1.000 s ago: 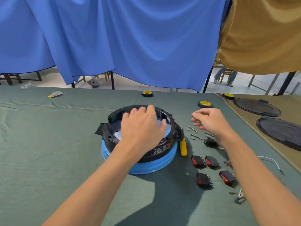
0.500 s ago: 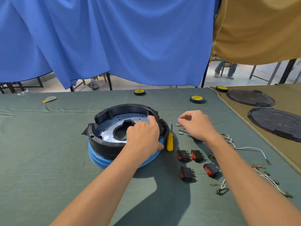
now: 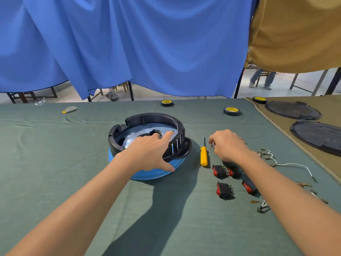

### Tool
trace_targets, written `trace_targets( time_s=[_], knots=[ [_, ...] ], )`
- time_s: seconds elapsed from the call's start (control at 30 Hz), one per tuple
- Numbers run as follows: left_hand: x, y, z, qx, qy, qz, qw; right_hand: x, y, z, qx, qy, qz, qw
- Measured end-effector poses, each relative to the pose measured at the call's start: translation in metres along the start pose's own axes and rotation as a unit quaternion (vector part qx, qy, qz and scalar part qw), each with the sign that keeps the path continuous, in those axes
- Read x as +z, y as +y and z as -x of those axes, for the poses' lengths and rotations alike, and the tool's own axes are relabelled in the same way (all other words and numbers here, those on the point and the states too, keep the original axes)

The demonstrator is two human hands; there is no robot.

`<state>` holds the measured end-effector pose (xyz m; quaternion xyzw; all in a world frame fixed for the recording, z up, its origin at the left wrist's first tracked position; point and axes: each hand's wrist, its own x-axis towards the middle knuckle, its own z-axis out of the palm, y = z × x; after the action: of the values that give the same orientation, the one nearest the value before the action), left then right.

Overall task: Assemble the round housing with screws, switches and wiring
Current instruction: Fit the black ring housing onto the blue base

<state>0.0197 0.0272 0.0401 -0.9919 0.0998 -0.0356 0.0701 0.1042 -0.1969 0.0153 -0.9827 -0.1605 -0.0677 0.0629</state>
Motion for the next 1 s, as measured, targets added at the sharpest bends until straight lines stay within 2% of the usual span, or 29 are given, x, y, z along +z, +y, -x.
trace_targets(
  time_s=[0.1,0.17,0.27,0.37,0.47,0.63,0.87,1.0],
  knots=[
    [0.003,-0.011,0.003,0.020,-0.002,0.005,1.000,-0.010,-0.006,-0.002,-0.015,0.011,-0.107,0.994],
    [0.003,-0.016,0.003,0.018,-0.035,0.031,0.999,-0.020,-0.014,-0.002,-0.037,0.028,-0.184,0.982],
    [-0.009,-0.016,-0.003,-0.038,-0.110,0.157,0.981,-0.034,-0.026,-0.002,-0.073,0.065,-0.227,0.969],
    [-0.016,-0.009,-0.019,-0.118,-0.096,0.236,0.960,-0.039,-0.036,-0.007,-0.089,0.091,-0.247,0.961],
    [-0.014,0.007,-0.036,-0.166,-0.096,0.210,0.959,-0.039,-0.041,-0.014,-0.080,0.109,-0.264,0.955],
    [-0.001,0.026,-0.049,-0.192,-0.089,0.172,0.962,-0.035,-0.048,-0.024,-0.077,0.108,-0.269,0.954],
    [0.002,0.021,-0.044,-0.161,-0.071,0.118,0.977,-0.035,-0.052,-0.024,-0.082,0.115,-0.269,0.953],
    [-0.002,-0.001,-0.033,-0.126,-0.123,0.155,0.972,-0.039,-0.054,-0.021,-0.094,0.117,-0.271,0.951]
  ],
)
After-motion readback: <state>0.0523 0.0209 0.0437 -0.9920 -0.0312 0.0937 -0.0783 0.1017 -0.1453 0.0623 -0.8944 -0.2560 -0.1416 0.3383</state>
